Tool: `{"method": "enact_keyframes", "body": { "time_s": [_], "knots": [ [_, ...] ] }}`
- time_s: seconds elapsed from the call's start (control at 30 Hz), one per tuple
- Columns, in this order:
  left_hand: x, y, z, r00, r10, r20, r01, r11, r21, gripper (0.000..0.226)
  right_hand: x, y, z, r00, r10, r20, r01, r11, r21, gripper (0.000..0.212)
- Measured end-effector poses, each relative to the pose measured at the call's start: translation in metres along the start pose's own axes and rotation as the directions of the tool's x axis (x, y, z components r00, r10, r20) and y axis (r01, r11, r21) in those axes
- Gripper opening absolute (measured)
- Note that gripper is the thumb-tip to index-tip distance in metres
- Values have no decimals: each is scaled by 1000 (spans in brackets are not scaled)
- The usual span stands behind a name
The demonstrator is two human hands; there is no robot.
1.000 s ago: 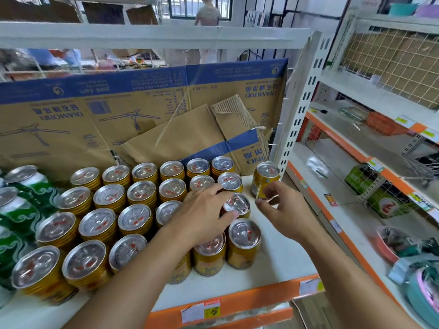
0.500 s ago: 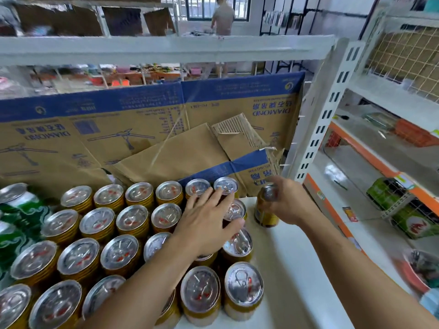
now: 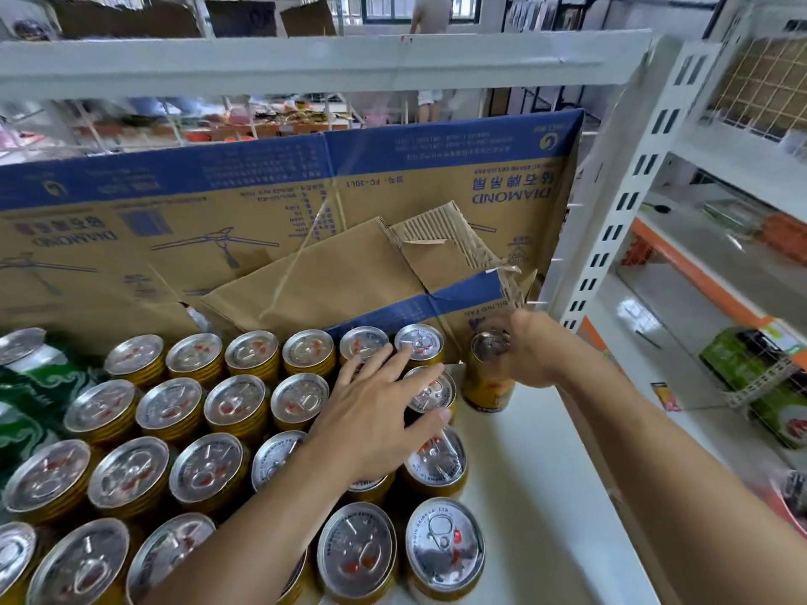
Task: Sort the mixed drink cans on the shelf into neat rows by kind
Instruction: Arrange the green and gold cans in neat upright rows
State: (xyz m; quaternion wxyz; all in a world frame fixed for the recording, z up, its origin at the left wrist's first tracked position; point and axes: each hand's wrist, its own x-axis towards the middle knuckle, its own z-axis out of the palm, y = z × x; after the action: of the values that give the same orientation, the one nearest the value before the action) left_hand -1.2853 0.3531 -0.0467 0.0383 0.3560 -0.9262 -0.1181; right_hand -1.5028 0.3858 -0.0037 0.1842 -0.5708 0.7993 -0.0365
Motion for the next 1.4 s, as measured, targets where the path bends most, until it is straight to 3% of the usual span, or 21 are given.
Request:
{"method": "enact_keyframes", "body": {
  "time_s": [0.23, 0.47, 0.67, 0.8, 0.9, 1.1, 1.2, 1.4],
  "knots": [
    [1, -2, 1, 1000, -8, 0, 8, 1000, -11, 61, 1, -12, 13, 984, 12, -179, 4, 996, 91, 53],
    [1, -3, 0, 1000, -5, 27, 5, 1000, -7, 58, 0, -20, 20, 985, 17, -174, -5, 998, 67, 56],
    [1, -1, -1, 1000, 1, 28, 0, 1000, -15, 58, -10, -21, 42, 965, 35, -259, -18, 997, 70, 53],
    [-5, -1, -12, 997, -37, -65, 22, 976, -216, 57, -24, -24, 57, 926, 34, -377, -19, 999, 42, 51],
    [-25, -12, -25, 985, -128, -111, 103, 973, -207, 53, -36, -31, 61, 864, -61, -499, 110, 992, 69, 44],
    [-92, -50, -33, 919, -394, 32, 391, 918, 64, 60, -56, -73, 73, 970, -165, -178, 171, 985, 22, 67],
    [-104, -54, -27, 902, -421, 90, 414, 906, 88, 61, -64, -93, 82, 984, -177, -7, 175, 979, -101, 69],
    [-104, -53, -24, 924, -373, 80, 374, 927, 11, 56, -69, -106, 82, 993, -107, 50, 114, 977, -182, 67]
  ]
}}
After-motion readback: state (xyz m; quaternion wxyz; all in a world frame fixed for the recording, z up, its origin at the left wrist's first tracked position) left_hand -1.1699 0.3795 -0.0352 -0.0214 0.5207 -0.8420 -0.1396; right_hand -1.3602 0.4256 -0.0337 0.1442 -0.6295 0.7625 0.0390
